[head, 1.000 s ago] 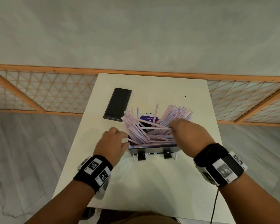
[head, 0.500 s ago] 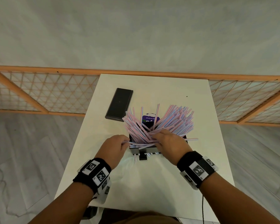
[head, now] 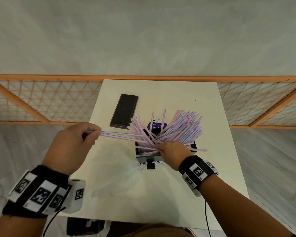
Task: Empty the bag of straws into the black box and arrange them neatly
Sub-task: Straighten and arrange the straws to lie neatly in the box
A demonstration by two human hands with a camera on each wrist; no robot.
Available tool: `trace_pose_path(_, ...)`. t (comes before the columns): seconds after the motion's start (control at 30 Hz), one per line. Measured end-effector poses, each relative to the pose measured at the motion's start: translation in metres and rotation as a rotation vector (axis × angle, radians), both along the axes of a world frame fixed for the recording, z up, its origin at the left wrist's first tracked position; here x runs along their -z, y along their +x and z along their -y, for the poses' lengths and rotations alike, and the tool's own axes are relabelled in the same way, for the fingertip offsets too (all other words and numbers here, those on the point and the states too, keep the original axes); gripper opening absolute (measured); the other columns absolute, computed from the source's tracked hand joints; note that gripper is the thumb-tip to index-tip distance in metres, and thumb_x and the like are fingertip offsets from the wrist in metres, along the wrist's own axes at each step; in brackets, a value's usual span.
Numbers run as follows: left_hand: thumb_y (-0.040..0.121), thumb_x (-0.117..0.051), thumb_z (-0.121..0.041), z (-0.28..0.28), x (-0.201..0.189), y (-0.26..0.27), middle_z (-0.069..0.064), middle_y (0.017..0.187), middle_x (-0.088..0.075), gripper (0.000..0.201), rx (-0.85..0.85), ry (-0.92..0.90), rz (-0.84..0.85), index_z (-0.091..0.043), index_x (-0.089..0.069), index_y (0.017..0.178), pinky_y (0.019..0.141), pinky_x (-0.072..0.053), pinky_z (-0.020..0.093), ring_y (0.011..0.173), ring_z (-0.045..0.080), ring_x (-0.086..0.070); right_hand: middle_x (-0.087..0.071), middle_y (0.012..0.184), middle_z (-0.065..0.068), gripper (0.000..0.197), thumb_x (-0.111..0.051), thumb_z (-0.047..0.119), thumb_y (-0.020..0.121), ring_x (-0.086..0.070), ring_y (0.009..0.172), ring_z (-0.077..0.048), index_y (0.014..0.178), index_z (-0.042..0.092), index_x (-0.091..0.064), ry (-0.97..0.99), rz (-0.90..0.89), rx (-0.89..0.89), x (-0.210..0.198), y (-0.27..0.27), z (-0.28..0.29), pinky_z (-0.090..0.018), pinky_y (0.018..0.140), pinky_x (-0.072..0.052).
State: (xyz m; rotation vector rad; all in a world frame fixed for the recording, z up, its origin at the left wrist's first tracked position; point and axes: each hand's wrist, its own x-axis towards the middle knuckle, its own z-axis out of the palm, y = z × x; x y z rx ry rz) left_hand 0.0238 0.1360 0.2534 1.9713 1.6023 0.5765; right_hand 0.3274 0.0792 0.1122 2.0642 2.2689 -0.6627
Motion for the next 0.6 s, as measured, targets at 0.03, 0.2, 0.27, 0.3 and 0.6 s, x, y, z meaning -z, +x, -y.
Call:
trace_pose_path(0.03,0.096,-0.067,-0.030,0.000,-0.001,0.000,-0.011,0.081,-0.073,0.008,-0.010,-0.022,0.054,-0.032,-0.074,0.100,0.082,-0.060,0.043,0.076,0.011,-0.071,-0.073,0.109,-0.005,0.036,-0.041,0.023,0.104,-0.067,0.095,-0.030,0.132,0.028,-0.063,-0.005,-0.036,-0.004,-0.003,-0.002,0.001,-0.043,0.080,-0.057)
trace_pose_path(0.2,0.096,-0.068,-0.025,0.003,0.022,0.025,-0.013,0.081,-0.072,0.008,0.051,-0.095,0.152,-0.031,-0.073,0.095,0.075,-0.059,0.038,0.069,0.009,-0.068,-0.071,0.089,-0.002,0.025,-0.045,0.022,0.102,-0.062,0.077,-0.025,0.108,0.021,-0.070,0.141,-0.209,0.180,-0.020,0.008,0.020,-0.035,0.070,-0.050)
trace_pose_path(0.27,0.095,-0.068,-0.025,0.006,0.040,0.039,-0.012,0.081,-0.072,0.007,0.077,-0.109,0.168,-0.029,-0.074,0.096,0.074,-0.056,0.035,0.069,0.009,-0.067,-0.071,0.093,0.003,0.021,-0.051,0.021,0.098,-0.064,0.080,-0.021,0.103,0.022,-0.071,0.307,-0.200,0.317,-0.030,0.021,0.034,-0.034,0.070,-0.052)
trace_pose_path(0.3,0.095,-0.068,-0.025,0.007,0.050,0.046,-0.012,0.081,-0.072,0.007,0.087,-0.121,0.177,-0.029,-0.074,0.096,0.073,-0.054,0.032,0.069,0.008,-0.066,-0.070,0.097,0.003,0.018,-0.054,0.020,0.096,-0.065,0.081,-0.021,0.103,0.022,-0.071,0.390,-0.198,0.389,-0.035,0.029,0.041,-0.034,0.070,-0.053)
trace_pose_path(0.6,0.099,-0.062,-0.030,0.003,0.126,0.100,-0.010,0.101,-0.065,0.015,0.236,-0.167,-0.034,-0.024,-0.073,0.107,0.081,-0.043,0.024,0.091,0.008,-0.060,-0.065,0.112,-0.009,0.039,-0.060,0.041,0.098,-0.068,0.094,-0.031,0.133,0.024,-0.054,0.008,-0.048,0.550,-0.016,0.080,0.063,-0.038,0.077,-0.055)
